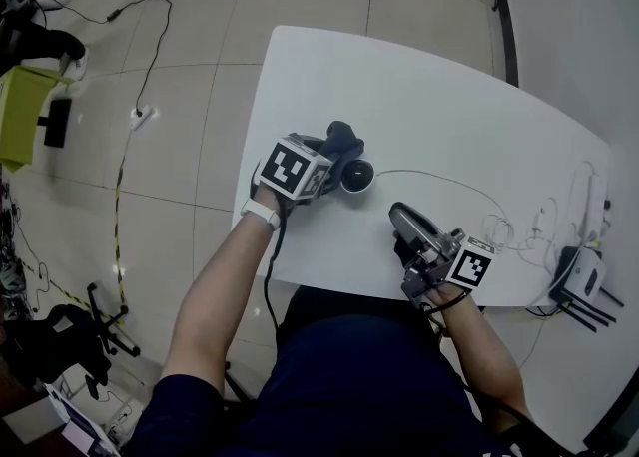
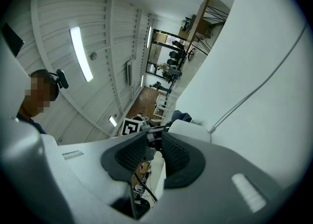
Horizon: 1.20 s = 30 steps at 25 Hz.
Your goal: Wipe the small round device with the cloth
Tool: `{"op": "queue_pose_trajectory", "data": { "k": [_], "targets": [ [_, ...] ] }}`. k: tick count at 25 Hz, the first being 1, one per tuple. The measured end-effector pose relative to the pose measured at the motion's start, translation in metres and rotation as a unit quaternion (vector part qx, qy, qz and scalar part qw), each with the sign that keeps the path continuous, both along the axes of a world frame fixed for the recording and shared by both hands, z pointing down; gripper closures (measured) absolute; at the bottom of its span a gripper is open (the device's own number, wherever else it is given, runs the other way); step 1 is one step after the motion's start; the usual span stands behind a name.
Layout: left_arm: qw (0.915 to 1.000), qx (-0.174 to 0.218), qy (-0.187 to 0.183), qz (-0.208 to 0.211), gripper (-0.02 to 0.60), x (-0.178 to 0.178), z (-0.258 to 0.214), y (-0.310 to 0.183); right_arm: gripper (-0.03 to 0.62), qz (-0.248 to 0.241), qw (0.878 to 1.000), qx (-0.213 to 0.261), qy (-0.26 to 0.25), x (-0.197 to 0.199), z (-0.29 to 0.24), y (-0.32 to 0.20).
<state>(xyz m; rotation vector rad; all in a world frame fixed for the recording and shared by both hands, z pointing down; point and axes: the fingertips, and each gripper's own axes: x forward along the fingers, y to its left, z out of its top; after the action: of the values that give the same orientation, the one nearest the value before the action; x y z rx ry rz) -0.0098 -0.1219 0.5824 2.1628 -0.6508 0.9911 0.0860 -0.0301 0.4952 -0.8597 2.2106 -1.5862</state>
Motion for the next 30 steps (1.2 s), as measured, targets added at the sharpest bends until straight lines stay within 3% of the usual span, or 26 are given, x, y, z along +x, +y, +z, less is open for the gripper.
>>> {"op": "queue_pose_trajectory", "data": {
  "k": [3, 7, 10, 12, 15, 17, 20, 26, 30],
  "targets": [
    [0.9985, 0.028, -0.040, 0.026, 0.482, -0.003, 0.006, -0.002, 0.493, 0.005, 1.000, -0.004, -0.001, 0.003, 0.003, 0.000],
    [0.9886, 0.084, -0.113, 0.053, 0.482, -0.010, 0.017, -0.007, 0.494, 0.017, 1.000, -0.013, -0.018, 0.009, 0.002, 0.005],
    [0.9824, 0.109, -0.140, 0.059, 0.479, -0.014, 0.024, -0.006, 0.496, 0.021, 1.000, -0.005, -0.006, 0.016, -0.001, 0.009],
    [0.9841, 0.110, -0.134, 0.040, 0.479, -0.016, 0.025, -0.007, 0.496, 0.026, 1.000, -0.004, 0.000, 0.022, -0.001, 0.013],
    [0.9911, 0.090, -0.097, -0.019, 0.479, -0.024, 0.008, -0.007, 0.497, 0.030, 0.999, -0.006, -0.020, 0.026, -0.005, 0.019],
    [0.9920, 0.088, -0.072, -0.055, 0.479, -0.029, -0.012, -0.006, 0.497, 0.031, 0.999, -0.004, -0.022, 0.031, -0.006, 0.023],
    [0.9914, 0.097, -0.045, -0.076, 0.479, -0.030, -0.048, 0.005, 0.500, 0.033, 0.999, -0.008, -0.024, 0.036, -0.004, 0.028],
    [0.9837, 0.165, -0.047, -0.054, 0.477, -0.016, -0.090, 0.022, 0.502, 0.023, 0.999, 0.000, -0.024, 0.027, -0.008, 0.025],
    [0.9866, 0.161, -0.018, -0.017, 0.477, 0.013, -0.106, 0.043, 0.502, 0.011, 1.000, 0.002, -0.022, 0.016, -0.011, 0.019]
  ]
}}
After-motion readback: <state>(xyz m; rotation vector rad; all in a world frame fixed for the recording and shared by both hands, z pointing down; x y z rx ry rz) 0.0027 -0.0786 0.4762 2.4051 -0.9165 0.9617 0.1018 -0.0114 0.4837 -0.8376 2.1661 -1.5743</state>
